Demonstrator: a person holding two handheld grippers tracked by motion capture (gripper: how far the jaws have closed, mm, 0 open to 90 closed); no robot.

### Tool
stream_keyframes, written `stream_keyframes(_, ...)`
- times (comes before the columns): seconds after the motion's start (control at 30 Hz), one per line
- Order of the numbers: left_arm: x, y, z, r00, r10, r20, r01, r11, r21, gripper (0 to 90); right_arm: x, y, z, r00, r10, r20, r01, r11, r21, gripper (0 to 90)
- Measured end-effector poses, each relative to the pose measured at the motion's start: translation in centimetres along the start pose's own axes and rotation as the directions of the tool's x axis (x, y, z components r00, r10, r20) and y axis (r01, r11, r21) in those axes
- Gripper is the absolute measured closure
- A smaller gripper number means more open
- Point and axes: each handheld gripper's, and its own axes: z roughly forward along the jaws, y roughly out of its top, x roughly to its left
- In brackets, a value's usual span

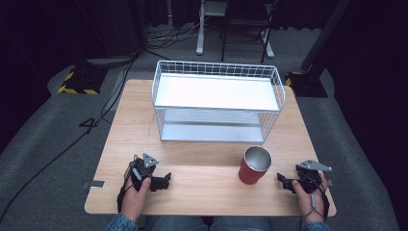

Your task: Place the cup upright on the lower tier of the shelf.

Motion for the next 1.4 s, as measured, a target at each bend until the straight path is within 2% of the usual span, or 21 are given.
stream_keyframes(0.4, 0.0, 0.0, 0.0, 1.0, -0.001, 0.001, 0.001, 1.0, 0.0, 0.0, 0.0, 0.0, 0.0, 1.0, 0.0, 0.006, 0.0, 1.0, 0.002, 11.3)
stream_keyframes(0.63, 0.0, 0.1, 0.1, 1.0, -0.003, -0.001, 0.003, 1.0, -0.002, 0.0, 0.1, 0.0, 0.0, 0.9993, 0.027, 0.027, -0.027, 1.0, -0.007, 15.2)
stream_keyframes(0.73, 0.0, 0.2, 0.2, 1.0, -0.004, -0.003, 0.004, 1.0, 0.002, 0.0, -0.1, -0.1, -0.2, 0.9989, 0.046, -0.012, -0.047, 0.998, -0.032, 16.2)
stream_keyframes(1.0, 0.0, 0.3, 0.2, 1.0, -0.005, -0.005, 0.005, 1.0, 0.002, 0.0, 0.2, -0.1, -1.4, 0.9983, 0.059, 0.002, -0.059, 0.994, -0.09, 16.2)
stream_keyframes(1.23, 0.0, 0.4, 0.4, 1.0, -0.006, -0.007, 0.006, 1.0, -0.001, 0.0, 1.3, 0.1, -3.5, 0.9964, 0.084, -0.012, -0.085, 0.984, -0.155, 16.0)
stream_keyframes(1.4, 0.0, 0.4, 0.4, 1.0, -0.006, -0.007, 0.006, 1.0, -0.001, 0.0, 2.5, 0.1, -3.9, 0.9962, 0.076, -0.043, -0.082, 0.98, -0.181, 16.0)
